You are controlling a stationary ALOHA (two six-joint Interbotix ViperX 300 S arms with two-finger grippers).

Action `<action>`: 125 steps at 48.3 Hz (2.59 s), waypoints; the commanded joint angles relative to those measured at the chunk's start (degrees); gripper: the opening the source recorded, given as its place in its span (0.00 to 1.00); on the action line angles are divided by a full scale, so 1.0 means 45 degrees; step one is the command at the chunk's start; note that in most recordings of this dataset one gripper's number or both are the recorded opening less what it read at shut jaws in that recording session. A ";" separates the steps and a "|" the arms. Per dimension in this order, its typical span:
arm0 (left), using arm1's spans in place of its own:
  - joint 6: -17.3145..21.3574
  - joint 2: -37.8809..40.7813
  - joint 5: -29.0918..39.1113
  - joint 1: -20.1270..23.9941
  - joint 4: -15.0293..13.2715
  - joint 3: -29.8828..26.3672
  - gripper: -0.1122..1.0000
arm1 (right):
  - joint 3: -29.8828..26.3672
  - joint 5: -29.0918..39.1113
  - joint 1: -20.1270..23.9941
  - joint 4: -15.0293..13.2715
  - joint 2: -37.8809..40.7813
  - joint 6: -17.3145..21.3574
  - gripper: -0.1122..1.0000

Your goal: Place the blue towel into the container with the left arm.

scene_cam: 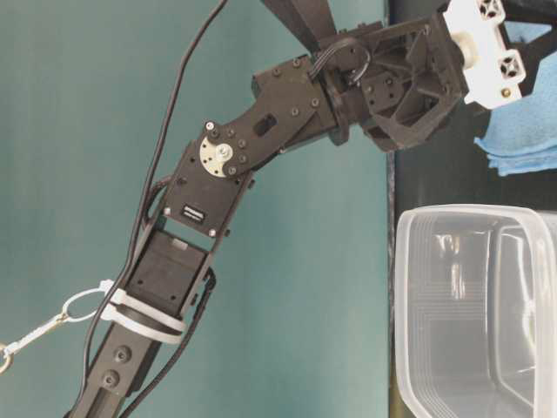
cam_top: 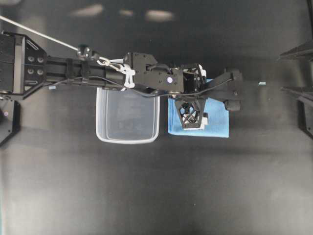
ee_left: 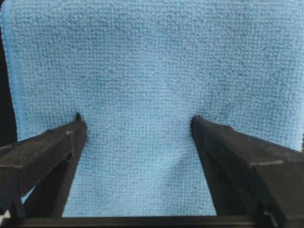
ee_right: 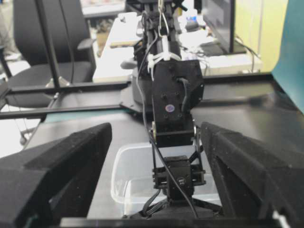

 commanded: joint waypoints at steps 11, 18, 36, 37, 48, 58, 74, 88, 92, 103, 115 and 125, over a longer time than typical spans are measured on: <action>0.0059 0.0000 0.0039 -0.0312 0.0059 0.0020 0.53 | -0.0098 -0.0059 -0.0020 0.0039 0.0059 0.0000 0.76; 0.0078 -0.0332 0.0039 -0.0391 0.0059 0.0020 0.19 | -0.0137 -0.0039 -0.0039 0.0039 0.0020 0.0000 0.76; 0.0059 -0.3945 0.2324 -0.0469 0.0059 -0.0059 0.15 | -0.0176 0.0059 -0.0020 0.0020 -0.0215 -0.0020 0.76; 0.0059 -0.4414 0.2539 -0.0469 0.0059 0.0000 0.15 | -0.0176 0.0078 -0.0039 0.0039 -0.0234 -0.0020 0.76; 0.0039 -0.7090 0.4141 -0.0352 0.0059 0.1406 0.15 | -0.0137 0.0352 -0.0020 0.0020 -0.0469 -0.0020 0.76; 0.0039 -0.9043 0.3906 -0.0137 0.0059 0.4609 0.15 | -0.0137 0.0352 -0.0020 0.0020 -0.0508 -0.0020 0.76; 0.0059 -1.0332 0.1680 0.0059 0.0059 0.6641 0.15 | -0.0117 0.0332 -0.0039 0.0039 -0.0508 0.0000 0.76; 0.0078 -1.0273 0.1680 0.0313 0.0059 0.6816 0.15 | -0.0117 0.0254 -0.0039 0.0039 -0.0508 0.0000 0.76; 0.0039 -1.0254 0.1680 0.0313 0.0039 0.6992 0.15 | -0.0098 0.0254 -0.0039 0.0039 -0.0508 0.0000 0.76; 0.0039 -1.0273 0.1562 0.0332 0.0059 0.7383 0.15 | -0.0117 0.0098 -0.0020 0.0039 -0.0508 0.0020 0.76; 0.0039 -1.0234 0.1328 0.0352 0.0059 0.7559 0.19 | -0.0098 0.0078 -0.0039 0.0039 -0.0508 0.0000 0.76; -0.0156 -1.0273 0.1406 0.0293 0.0059 0.7637 0.71 | -0.0098 0.0078 -0.0020 0.0020 -0.0508 0.0020 0.76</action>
